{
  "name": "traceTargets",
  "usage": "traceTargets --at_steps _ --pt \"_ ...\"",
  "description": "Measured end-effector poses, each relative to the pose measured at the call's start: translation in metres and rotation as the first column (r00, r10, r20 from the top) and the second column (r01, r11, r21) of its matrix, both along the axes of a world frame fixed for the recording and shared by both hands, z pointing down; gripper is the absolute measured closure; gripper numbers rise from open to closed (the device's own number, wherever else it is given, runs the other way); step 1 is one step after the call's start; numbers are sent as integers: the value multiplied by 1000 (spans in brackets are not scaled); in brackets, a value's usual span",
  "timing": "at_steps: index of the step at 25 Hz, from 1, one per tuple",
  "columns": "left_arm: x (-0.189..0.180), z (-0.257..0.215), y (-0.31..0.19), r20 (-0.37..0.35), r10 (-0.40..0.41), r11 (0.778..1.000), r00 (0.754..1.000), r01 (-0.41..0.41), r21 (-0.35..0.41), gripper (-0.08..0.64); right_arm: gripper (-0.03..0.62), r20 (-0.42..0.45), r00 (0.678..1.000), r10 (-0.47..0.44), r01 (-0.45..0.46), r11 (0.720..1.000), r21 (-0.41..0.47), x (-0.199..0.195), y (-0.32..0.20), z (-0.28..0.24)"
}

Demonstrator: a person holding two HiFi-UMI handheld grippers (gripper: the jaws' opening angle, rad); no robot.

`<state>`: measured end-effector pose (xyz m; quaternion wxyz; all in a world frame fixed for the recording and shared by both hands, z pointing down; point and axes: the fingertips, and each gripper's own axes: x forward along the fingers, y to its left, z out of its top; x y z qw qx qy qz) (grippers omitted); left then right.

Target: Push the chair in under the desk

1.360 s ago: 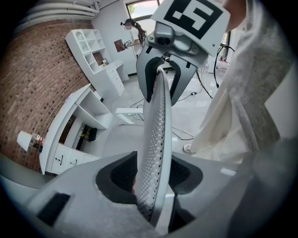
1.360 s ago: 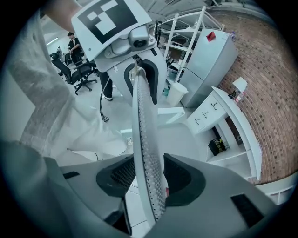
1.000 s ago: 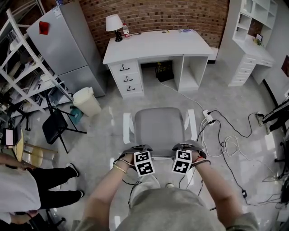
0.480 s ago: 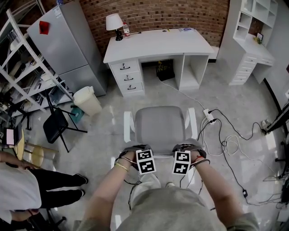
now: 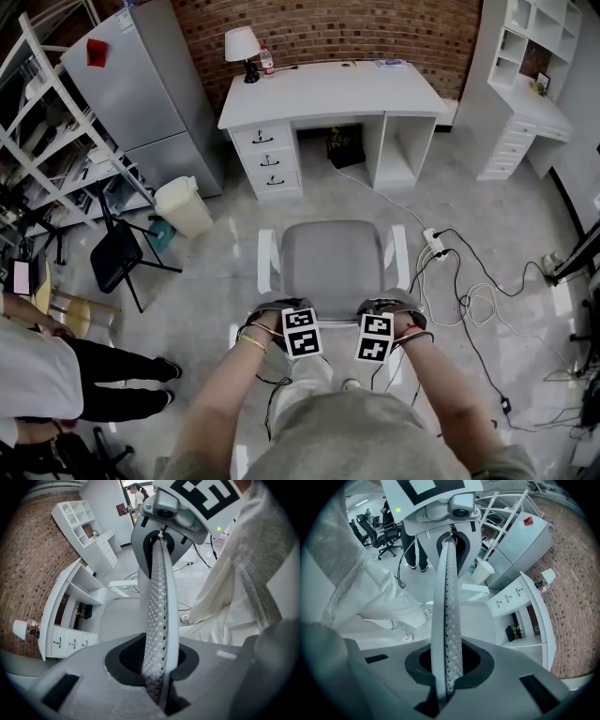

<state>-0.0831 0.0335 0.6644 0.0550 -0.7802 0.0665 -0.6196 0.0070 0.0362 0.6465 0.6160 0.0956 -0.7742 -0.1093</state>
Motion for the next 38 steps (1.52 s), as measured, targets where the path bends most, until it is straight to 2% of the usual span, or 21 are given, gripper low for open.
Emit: traceTargets --at_steps 14,38 --pt "-2 3 -7 4 1 1000 1000 -1 27 492 571 -1 1000 -2 2 1000 14 -2 -6 3" --pt "-6 3 -52 23 -3 1000 1000 3 16 492 572 -2 1000 7 -7 1000 8 -5 -48 0"
